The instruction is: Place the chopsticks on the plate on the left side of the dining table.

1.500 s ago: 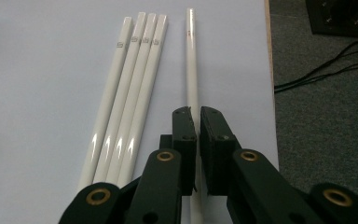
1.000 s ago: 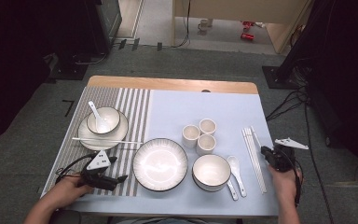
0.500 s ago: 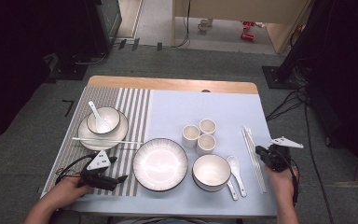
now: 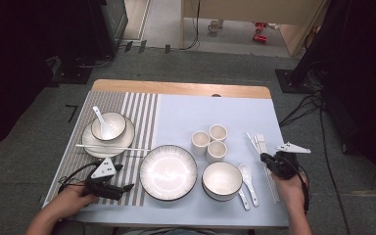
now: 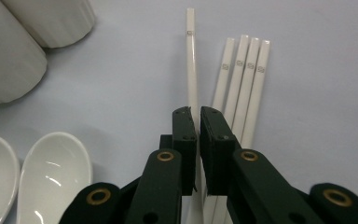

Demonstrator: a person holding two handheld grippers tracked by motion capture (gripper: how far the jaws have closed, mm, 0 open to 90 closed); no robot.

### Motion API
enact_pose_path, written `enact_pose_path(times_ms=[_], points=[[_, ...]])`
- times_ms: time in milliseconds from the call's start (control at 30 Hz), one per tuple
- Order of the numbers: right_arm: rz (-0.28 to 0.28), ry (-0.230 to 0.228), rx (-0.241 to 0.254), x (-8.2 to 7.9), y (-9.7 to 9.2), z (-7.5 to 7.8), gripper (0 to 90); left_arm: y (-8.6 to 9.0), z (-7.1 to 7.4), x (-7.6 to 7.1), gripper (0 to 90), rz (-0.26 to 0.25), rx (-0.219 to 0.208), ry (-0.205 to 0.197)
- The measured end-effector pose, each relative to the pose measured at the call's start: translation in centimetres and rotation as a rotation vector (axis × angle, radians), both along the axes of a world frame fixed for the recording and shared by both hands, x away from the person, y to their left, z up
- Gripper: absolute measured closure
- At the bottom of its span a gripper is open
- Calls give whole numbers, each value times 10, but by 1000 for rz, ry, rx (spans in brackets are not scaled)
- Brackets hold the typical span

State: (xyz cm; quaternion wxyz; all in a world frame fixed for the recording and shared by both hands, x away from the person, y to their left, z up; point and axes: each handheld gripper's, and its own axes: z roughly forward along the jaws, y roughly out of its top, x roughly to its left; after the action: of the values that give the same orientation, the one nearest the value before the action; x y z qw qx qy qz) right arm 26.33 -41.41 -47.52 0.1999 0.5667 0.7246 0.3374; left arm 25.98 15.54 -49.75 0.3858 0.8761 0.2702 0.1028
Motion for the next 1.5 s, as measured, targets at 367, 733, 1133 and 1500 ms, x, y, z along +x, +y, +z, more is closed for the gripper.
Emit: enact_pose_path(times_ms=[367,733,1133,1500], points=[[75,1,-11,5,12,7,854,0,0,0,171,-2,5,-1],[130,-17,25,8,12,21,854,0,0,0,171,-2,5,-2],[211,-10,38,19,21,40,854,0,0,0,171,-1,2,-1],[245,-20,16,25,26,52,854,0,0,0,171,0,1,-1]])
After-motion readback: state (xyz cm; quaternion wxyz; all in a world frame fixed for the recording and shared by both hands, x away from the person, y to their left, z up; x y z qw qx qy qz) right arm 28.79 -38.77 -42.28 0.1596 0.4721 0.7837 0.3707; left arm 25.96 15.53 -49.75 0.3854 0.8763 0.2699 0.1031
